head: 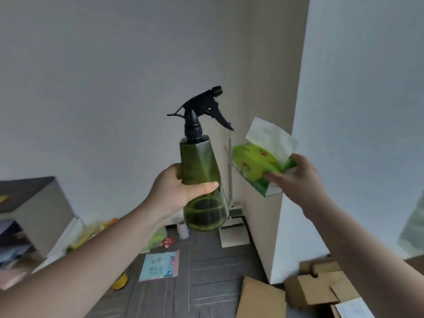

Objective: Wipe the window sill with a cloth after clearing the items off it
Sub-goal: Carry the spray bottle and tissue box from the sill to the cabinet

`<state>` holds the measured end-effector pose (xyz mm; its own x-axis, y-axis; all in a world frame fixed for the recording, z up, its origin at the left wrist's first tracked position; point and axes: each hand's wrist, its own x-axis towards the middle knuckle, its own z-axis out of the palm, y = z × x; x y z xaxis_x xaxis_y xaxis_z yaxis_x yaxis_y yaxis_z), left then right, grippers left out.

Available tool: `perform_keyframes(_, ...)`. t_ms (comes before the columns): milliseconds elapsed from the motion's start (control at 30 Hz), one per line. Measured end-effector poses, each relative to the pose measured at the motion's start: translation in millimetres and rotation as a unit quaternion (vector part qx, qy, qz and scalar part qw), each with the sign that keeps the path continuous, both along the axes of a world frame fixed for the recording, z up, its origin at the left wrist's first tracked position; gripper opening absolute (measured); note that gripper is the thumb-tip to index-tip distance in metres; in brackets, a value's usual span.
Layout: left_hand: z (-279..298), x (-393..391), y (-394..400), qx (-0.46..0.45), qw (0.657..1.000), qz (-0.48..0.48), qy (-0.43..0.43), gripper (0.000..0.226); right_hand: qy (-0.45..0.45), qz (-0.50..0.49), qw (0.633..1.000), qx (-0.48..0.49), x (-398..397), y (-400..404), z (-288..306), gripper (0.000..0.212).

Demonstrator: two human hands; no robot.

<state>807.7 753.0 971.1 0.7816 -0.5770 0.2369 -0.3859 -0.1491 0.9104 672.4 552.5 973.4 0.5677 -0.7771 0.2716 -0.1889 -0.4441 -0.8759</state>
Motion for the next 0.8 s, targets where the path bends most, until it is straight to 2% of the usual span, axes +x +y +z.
perform_keyframes(67, -3.2, 36.1, 48.7, 0.002, 0.999, 0.032, -0.001, 0.064, -0.003, 0.037, 0.999, -0.002, 49.1, 41.6, -3.5, 0.04)
perform_keyframes(167, -10.9, 85.8, 121.2, -0.006, 0.996, 0.083, 0.011, 0.068, 0.001, 0.091, 0.996, -0.01, 120.4, 103.5, -7.6, 0.039)
perform_keyframes(300, -20.9, 142.6, 207.7, -0.001, 0.986, 0.161, 0.033, 0.059, 0.023, 0.153, 0.988, -0.015, 206.6, 176.1, -15.9, 0.072)
perform_keyframes(367, -25.6, 169.9, 246.0, -0.01, 0.98, 0.192, 0.055, 0.065, 0.03, 0.182, 0.983, -0.017, 247.5, 206.6, -19.8, 0.077)
perform_keyframes(533, -45.5, 236.4, 325.0, -0.022, 0.955, 0.28, 0.092, 0.066, 0.048, 0.251, 0.966, -0.028, 348.6, 271.8, -31.8, 0.073)
perform_keyframes(667, -56.7, 291.3, 372.7, -0.027, 0.927, 0.357, 0.113, 0.048, 0.039, 0.309, 0.95, -0.015, 441.9, 322.5, -43.3, 0.073)
perform_keyframes(800, -61.6, 350.3, 415.7, -0.007, 0.891, 0.436, 0.124, 0.052, 0.042, 0.374, 0.926, 0.015, 538.2, 372.5, -49.8, 0.07)
